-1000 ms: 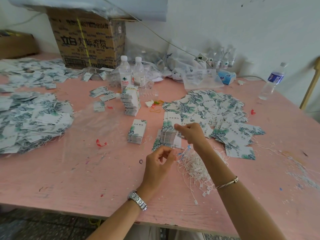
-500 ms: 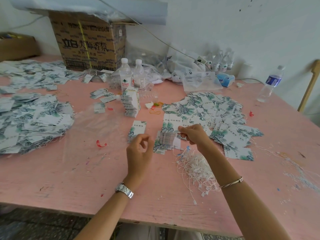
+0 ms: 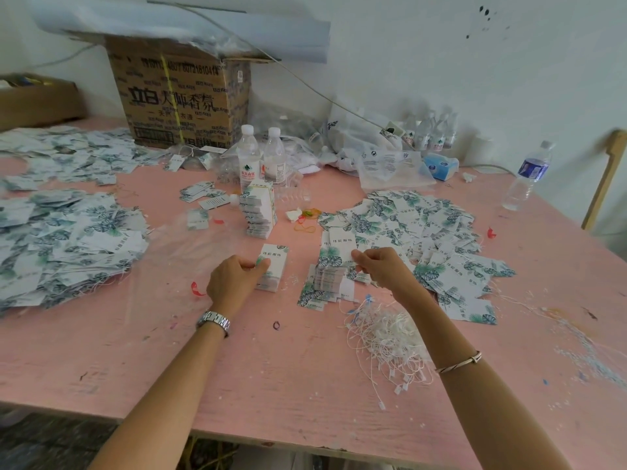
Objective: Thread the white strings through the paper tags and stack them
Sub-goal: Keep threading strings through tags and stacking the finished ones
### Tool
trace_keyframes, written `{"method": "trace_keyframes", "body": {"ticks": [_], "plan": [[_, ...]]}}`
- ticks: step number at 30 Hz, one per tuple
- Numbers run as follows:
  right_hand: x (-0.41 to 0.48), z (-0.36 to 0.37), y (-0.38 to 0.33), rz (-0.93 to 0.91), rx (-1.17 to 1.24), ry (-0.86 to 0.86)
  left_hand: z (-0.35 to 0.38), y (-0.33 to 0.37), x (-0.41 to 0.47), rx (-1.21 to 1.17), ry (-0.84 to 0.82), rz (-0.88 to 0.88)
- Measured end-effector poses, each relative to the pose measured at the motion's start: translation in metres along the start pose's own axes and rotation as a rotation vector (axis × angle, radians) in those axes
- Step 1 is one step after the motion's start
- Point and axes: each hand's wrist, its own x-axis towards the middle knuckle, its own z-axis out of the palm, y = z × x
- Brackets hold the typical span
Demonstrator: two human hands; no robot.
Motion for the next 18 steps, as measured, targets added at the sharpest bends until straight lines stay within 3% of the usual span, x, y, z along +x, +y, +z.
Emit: {"method": "trace_keyframes", "body": {"ticks": [11, 18], "plan": [[-0.013, -0.002, 0.003, -0.048, 0.204, 0.084, -0.009, -0.001, 0.001, -0.162, 0.004, -0.030], [-0.027, 0.004, 0.006, -0.206, 0.255, 0.109, -0.018, 0.001, 0.002, -0.391, -0.021, -0.001]]}}
